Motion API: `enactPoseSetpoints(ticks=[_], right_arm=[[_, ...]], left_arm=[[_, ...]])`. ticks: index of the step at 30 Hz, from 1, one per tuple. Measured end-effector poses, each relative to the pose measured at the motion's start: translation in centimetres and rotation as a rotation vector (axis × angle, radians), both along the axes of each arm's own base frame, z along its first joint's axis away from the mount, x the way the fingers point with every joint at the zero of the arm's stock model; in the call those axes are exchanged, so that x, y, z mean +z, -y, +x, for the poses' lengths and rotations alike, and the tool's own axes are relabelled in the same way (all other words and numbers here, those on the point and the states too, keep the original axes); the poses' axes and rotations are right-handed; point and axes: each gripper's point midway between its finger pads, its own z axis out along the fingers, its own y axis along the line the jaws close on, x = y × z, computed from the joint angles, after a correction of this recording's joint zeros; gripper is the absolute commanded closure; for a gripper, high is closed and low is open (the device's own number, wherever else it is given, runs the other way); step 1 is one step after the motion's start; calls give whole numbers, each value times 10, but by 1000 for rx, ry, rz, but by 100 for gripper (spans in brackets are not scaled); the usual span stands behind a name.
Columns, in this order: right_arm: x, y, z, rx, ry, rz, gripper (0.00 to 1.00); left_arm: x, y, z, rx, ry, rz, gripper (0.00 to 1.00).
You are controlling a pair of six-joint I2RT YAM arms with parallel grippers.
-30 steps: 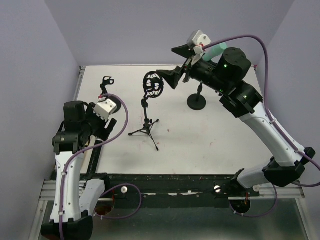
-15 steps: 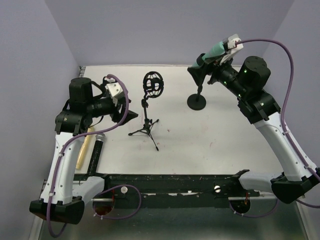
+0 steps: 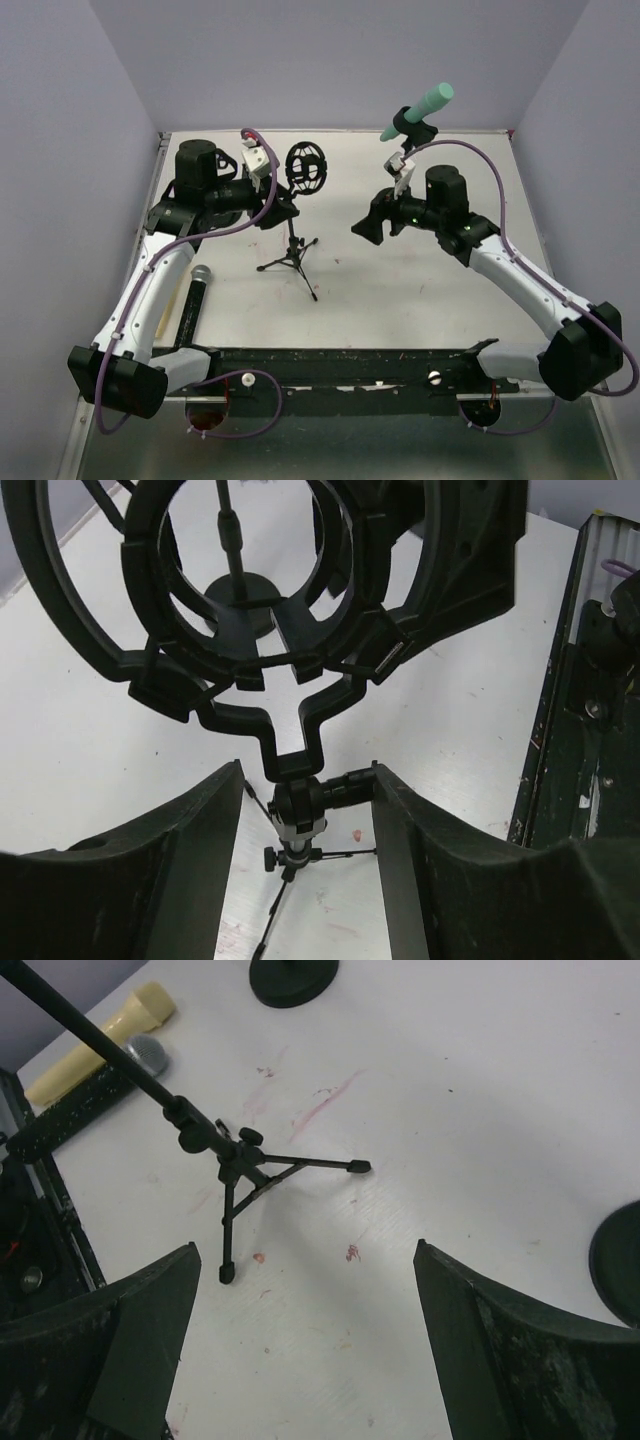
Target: Remove the microphone from the stand
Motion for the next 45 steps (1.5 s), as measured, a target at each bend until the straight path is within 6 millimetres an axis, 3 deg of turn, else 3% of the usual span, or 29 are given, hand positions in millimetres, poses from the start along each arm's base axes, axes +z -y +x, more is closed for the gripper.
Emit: enactPoseSetpoints(ticks=[4,7,9,12,14,18,24,32,40,45], right_arm=[[-26,-21,7,127,-28,1,8],[-46,-34,7,196,-82,20,10],[-52,-41,6,222,-118,47,11],[-52,-52,5,249,-175,116,21],[-51,-59,4,267,-212,163,30],[-63,-69,2,309,-317,214,31],[-78,-84,7,376,-444,251,37],[-65,-102,10,428,-481,311,44],[-68,-123,6,464,-515,324,47],[-73,-129,4,471,-536,321,58]], left_arm=[[-3,7,2,-20,1,-1,42],[-8,10,2,-28,3,0,54],[-17,12,0,-37,0,8,58],[-20,15,1,-41,20,23,60],[-20,19,-3,-49,38,34,72],[-20,18,-2,-4,36,43,87],[-16,15,12,103,-18,9,90],[-14,17,32,154,-64,-54,92],[-13,17,33,157,-66,-60,95],[-13,17,33,157,-68,-61,98]])
